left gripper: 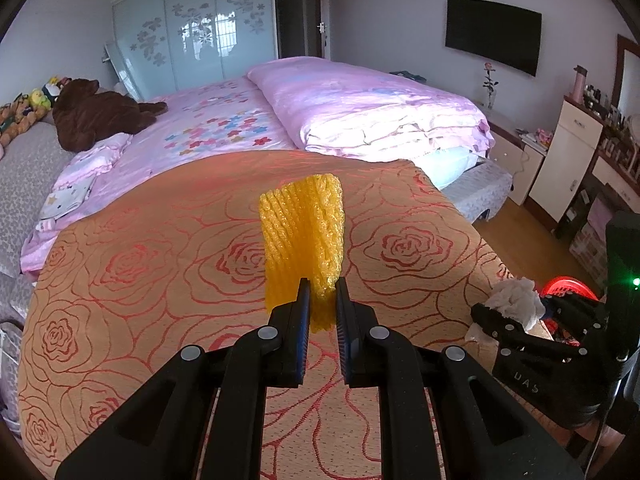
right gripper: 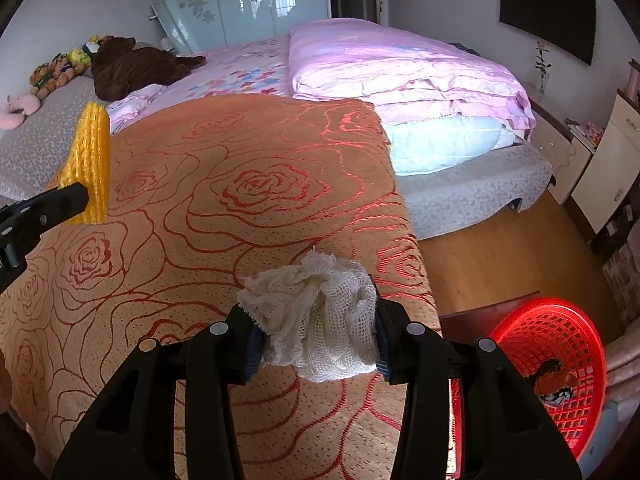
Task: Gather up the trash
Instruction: 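Carry the yellow foam and white lace cloth over the red basket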
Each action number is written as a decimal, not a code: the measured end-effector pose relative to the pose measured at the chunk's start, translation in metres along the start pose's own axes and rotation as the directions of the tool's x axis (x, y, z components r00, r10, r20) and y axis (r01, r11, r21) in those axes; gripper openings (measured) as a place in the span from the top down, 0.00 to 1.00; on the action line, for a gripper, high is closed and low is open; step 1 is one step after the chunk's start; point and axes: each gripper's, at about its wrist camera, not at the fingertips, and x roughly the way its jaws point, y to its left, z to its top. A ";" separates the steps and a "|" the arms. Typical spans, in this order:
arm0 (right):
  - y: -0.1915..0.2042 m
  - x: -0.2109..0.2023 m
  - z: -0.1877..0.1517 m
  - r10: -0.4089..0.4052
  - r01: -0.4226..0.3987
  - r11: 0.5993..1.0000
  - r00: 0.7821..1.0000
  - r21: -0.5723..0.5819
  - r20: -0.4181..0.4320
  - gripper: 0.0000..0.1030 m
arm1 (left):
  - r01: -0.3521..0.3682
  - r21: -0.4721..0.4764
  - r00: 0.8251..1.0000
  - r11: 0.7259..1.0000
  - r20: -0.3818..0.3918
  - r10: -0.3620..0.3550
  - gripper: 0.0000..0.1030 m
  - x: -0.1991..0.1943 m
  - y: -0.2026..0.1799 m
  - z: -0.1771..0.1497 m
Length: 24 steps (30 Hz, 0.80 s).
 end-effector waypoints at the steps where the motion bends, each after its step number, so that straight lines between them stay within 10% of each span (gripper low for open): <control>1: -0.002 -0.001 0.000 -0.001 0.001 1.000 1.000 0.004 0.001 0.59 | 0.001 0.003 1.000 1.000 0.000 -0.001 0.89 0.000 -0.001 0.000; 24: -0.055 -0.038 -0.016 -0.076 0.073 0.994 0.996 0.076 0.039 0.59 | 0.047 0.091 0.999 0.995 -0.002 -0.047 0.89 0.001 -0.050 0.003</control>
